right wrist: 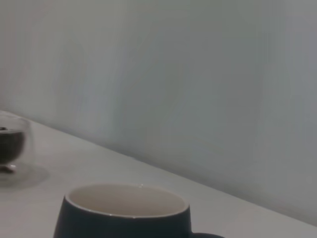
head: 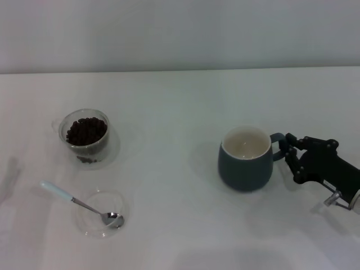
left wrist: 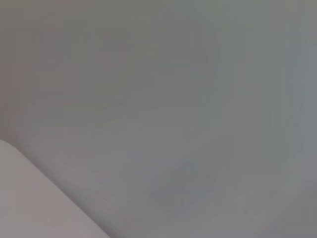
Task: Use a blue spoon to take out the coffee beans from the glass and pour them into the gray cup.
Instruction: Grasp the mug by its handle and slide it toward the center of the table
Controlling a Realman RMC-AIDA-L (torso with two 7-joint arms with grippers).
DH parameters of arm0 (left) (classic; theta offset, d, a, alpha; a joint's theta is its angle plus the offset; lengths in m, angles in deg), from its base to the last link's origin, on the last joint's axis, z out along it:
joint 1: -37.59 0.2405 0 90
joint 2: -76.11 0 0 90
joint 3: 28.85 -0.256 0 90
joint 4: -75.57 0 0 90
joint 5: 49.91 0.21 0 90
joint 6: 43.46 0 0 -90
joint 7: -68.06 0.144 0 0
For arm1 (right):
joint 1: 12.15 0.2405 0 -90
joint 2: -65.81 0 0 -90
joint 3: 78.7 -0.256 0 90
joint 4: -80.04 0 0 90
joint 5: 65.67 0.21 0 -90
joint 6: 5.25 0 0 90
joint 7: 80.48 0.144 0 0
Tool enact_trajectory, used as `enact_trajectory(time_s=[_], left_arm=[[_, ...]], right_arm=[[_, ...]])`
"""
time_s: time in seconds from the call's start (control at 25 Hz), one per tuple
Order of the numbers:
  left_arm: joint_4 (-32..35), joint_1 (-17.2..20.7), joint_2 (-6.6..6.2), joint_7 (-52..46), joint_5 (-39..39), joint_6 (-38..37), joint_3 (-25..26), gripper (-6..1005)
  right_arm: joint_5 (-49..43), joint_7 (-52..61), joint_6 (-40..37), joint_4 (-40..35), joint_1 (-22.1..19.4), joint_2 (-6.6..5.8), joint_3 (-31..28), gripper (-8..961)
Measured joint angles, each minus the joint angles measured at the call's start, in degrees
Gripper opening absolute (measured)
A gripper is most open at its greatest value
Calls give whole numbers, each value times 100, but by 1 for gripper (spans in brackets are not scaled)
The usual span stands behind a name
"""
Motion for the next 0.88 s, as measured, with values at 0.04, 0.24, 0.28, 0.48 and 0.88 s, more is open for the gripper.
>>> enact_trajectory(time_s=[0.04, 0.24, 0.28, 0.48, 0.88], left_arm=[[0, 0, 1, 0, 3, 0, -3, 877], [-1, -5, 2, 0, 16, -6, -9, 878], [-2, -7, 2, 0, 19, -8, -14, 878], [-11, -14, 2, 0, 31, -20, -23, 878], [-20, -9, 5, 0, 40, -26, -34, 878]], right_arm=[[0, 0, -32, -3, 2, 0, 66, 130], [0, 3, -149, -79, 6, 0, 449, 131], [0, 5, -156, -95, 6, 0, 516, 131], [0, 9, -171, -218, 4, 1, 935, 125], [43, 6, -169, -464, 13, 9, 1472, 117]])
